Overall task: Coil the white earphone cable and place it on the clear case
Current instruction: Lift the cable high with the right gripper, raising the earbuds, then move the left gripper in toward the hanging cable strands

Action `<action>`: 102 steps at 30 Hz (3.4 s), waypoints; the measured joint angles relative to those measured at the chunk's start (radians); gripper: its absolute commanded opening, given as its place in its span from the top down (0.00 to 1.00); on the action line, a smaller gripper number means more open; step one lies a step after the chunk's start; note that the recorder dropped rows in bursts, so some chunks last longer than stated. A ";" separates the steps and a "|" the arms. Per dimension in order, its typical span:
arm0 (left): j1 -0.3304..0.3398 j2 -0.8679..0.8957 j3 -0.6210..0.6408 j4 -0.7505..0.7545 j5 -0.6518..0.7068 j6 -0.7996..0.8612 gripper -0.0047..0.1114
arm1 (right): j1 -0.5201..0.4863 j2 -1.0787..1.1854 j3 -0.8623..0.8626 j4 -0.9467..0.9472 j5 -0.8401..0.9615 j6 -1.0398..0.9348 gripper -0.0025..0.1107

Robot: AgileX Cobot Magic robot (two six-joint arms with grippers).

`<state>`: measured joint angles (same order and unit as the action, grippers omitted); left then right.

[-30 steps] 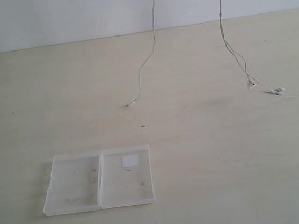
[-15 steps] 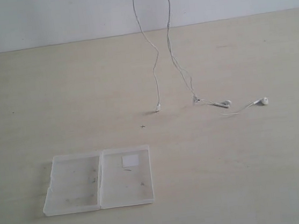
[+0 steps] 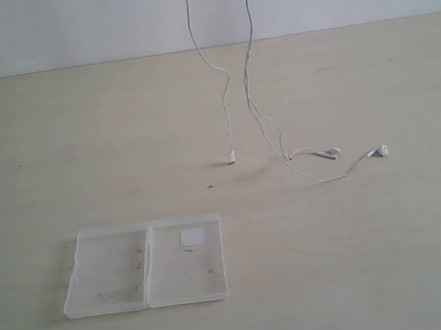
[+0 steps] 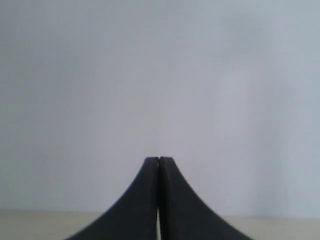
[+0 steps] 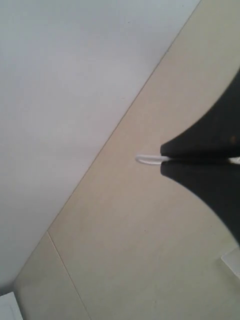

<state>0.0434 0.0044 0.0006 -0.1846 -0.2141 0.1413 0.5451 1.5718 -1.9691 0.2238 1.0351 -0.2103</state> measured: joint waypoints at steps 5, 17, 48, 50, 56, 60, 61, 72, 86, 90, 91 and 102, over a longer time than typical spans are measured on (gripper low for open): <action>0.000 0.000 0.000 -0.023 -0.094 -0.274 0.96 | 0.000 0.009 -0.010 -0.019 0.015 0.006 0.98; 0.000 0.000 0.000 -0.126 0.006 -0.436 0.96 | 0.000 0.061 -0.203 -0.035 0.146 0.034 0.98; -0.088 0.631 -0.268 0.259 -0.089 -0.578 0.96 | 0.000 0.097 -0.256 0.058 0.065 0.057 0.98; -0.123 0.707 -0.295 0.434 -0.129 -0.693 0.96 | 0.000 0.097 -0.256 0.037 0.082 0.052 0.98; -0.157 0.960 -0.371 0.909 -0.382 -0.939 0.96 | 0.000 0.097 -0.256 -0.008 0.137 0.046 0.98; -0.158 1.082 -0.432 1.016 -0.521 -0.972 0.83 | 0.000 0.097 -0.256 -0.013 0.170 0.046 0.98; -0.158 1.100 -0.443 1.023 -0.546 -0.974 0.76 | 0.000 0.097 -0.256 -0.018 0.179 0.046 0.98; -0.158 1.267 -0.496 1.036 -0.717 -0.982 0.39 | 0.000 0.108 -0.256 -0.039 0.167 0.077 0.98; -0.160 1.449 -0.592 1.029 -0.747 -0.982 0.39 | 0.000 0.180 -0.256 -0.084 0.084 0.203 0.98; -0.198 1.480 -0.641 1.031 -0.747 -0.982 0.32 | 0.000 0.180 -0.256 -0.120 0.068 0.232 0.98; -0.213 1.489 -0.656 1.031 -0.747 -0.979 0.31 | 0.000 0.180 -0.256 -0.120 0.068 0.236 0.98; -0.370 1.610 -0.811 1.006 -0.560 -0.963 0.29 | 0.000 0.187 -0.256 -0.144 0.068 0.258 0.98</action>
<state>-0.3264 1.6141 -0.8109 0.8212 -0.7740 -0.8220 0.5451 1.7585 -2.2250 0.0799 1.1027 0.0477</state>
